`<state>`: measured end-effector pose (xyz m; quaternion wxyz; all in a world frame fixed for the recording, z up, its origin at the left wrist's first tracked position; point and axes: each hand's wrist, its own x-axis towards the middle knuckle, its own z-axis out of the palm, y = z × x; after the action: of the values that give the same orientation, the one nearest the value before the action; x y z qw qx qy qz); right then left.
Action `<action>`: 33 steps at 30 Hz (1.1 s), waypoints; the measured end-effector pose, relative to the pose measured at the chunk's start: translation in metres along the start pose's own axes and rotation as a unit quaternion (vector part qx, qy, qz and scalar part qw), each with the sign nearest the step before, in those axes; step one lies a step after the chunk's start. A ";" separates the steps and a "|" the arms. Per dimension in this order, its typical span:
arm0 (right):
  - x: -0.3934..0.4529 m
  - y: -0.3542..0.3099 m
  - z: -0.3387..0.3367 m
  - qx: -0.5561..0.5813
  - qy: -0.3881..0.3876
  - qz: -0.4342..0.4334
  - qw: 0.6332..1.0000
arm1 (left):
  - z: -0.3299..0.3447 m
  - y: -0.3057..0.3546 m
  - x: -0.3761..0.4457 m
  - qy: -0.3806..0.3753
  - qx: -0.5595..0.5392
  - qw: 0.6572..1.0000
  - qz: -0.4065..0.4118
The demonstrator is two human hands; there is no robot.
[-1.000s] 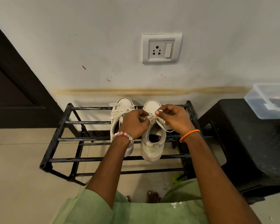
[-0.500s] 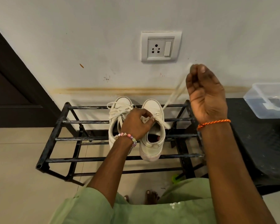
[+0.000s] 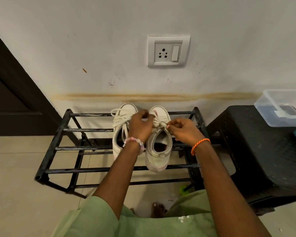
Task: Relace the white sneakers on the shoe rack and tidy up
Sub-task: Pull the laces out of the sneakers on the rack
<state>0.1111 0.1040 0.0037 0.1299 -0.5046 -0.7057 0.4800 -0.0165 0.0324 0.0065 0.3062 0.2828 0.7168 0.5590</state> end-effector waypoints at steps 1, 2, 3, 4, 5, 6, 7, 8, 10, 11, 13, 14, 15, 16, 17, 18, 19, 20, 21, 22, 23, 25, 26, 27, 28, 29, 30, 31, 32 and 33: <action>0.001 -0.001 -0.001 0.002 -0.022 -0.018 1.000 | -0.004 0.009 0.001 0.005 -0.153 0.986 -0.069; 0.001 -0.002 -0.002 -0.009 -0.046 -0.040 0.998 | -0.010 0.015 0.002 -0.007 -0.289 0.952 -0.106; 0.000 -0.002 -0.003 -0.028 -0.064 -0.063 0.996 | -0.016 0.018 0.004 -0.019 -0.370 0.922 -0.110; 0.000 -0.002 -0.002 -0.041 -0.066 -0.081 0.994 | -0.022 0.019 0.006 -0.029 -0.397 0.912 -0.100; -0.002 -0.003 -0.002 -0.043 -0.051 -0.095 0.993 | -0.026 0.017 0.007 -0.037 -0.371 0.924 -0.084; -0.002 -0.005 -0.002 -0.020 -0.024 -0.105 0.994 | -0.028 0.013 0.008 -0.032 -0.293 0.953 -0.065; -0.002 -0.007 -0.003 0.031 0.011 -0.108 0.994 | -0.028 0.008 0.007 -0.022 -0.188 0.981 -0.042; 0.000 -0.011 -0.005 0.097 0.048 -0.101 0.989 | -0.026 0.002 0.006 -0.013 -0.087 0.996 -0.014; 0.001 -0.019 -0.010 0.249 0.124 -0.071 0.958 | -0.021 -0.007 0.003 0.002 0.062 0.997 0.048; 0.004 -0.019 -0.013 0.321 0.162 -0.053 0.931 | -0.019 -0.009 0.002 0.006 0.104 0.992 0.075; 0.011 -0.010 -0.017 0.342 0.227 -0.003 0.912 | -0.018 -0.012 0.003 -0.005 0.155 0.982 0.108; 0.013 -0.003 -0.018 0.274 0.239 0.022 0.931 | -0.017 -0.013 0.005 -0.021 0.177 0.977 0.118; 0.012 0.004 -0.019 0.179 0.234 0.036 0.955 | -0.017 -0.014 0.005 -0.042 0.197 0.972 0.122; 0.011 0.010 -0.019 0.094 0.220 0.033 0.970 | -0.015 -0.015 0.005 -0.064 0.216 0.967 0.121; 0.008 0.011 -0.018 0.039 0.197 0.014 0.979 | -0.014 -0.015 0.005 -0.081 0.234 0.961 0.121; 0.006 0.010 -0.017 0.017 0.161 -0.016 0.987 | -0.012 -0.016 0.005 -0.089 0.247 0.957 0.120; 0.003 0.007 -0.015 0.013 0.110 -0.042 0.993 | -0.010 -0.015 0.004 -0.091 0.254 0.955 0.119; -0.001 0.003 -0.010 0.016 0.055 -0.062 0.996 | -0.010 -0.014 0.005 -0.091 0.257 0.955 0.119; -0.003 0.000 -0.006 0.018 0.014 -0.076 0.997 | -0.010 -0.013 0.005 -0.092 0.260 0.953 0.122; -0.004 -0.002 -0.002 0.013 -0.005 -0.087 0.996 | -0.010 -0.011 0.006 -0.096 0.269 0.950 0.129; -0.004 -0.003 0.002 0.002 -0.004 -0.094 0.996 | -0.011 -0.010 0.005 -0.099 0.287 0.942 0.141; -0.002 -0.003 0.004 -0.027 0.016 -0.104 0.994 | -0.008 -0.010 0.004 -0.102 0.339 0.919 0.171; 0.000 -0.003 0.005 -0.045 0.020 -0.109 0.993 | -0.005 -0.010 0.003 -0.103 0.361 0.909 0.182; 0.001 -0.002 0.004 -0.060 0.020 -0.113 0.992 | -0.002 -0.010 0.001 -0.104 0.373 0.903 0.187; 0.002 -0.002 0.004 -0.072 0.018 -0.117 0.990 | 0.000 -0.011 0.001 -0.106 0.373 0.903 0.185; 0.002 -0.002 0.003 -0.081 0.014 -0.123 0.989 | 0.001 -0.013 0.001 -0.109 0.361 0.910 0.175; 0.003 -0.002 0.003 -0.086 0.010 -0.129 0.988 | 0.001 -0.014 0.002 -0.113 0.338 0.921 0.157; 0.004 -0.001 0.003 -0.089 0.005 -0.133 0.987 | 0.001 -0.014 0.002 -0.121 0.310 0.933 0.135; 0.005 -0.001 0.002 -0.088 -0.001 -0.136 0.987 | 0.000 -0.014 0.002 -0.131 0.284 0.943 0.113; 0.006 -0.001 0.001 -0.083 -0.010 -0.135 0.987 | -0.001 -0.014 0.003 -0.141 0.266 0.949 0.093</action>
<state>0.1066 0.1084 0.0019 0.1436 -0.4091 -0.8059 0.4032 -0.0197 0.0309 -0.0077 0.2643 0.4954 0.7593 0.3290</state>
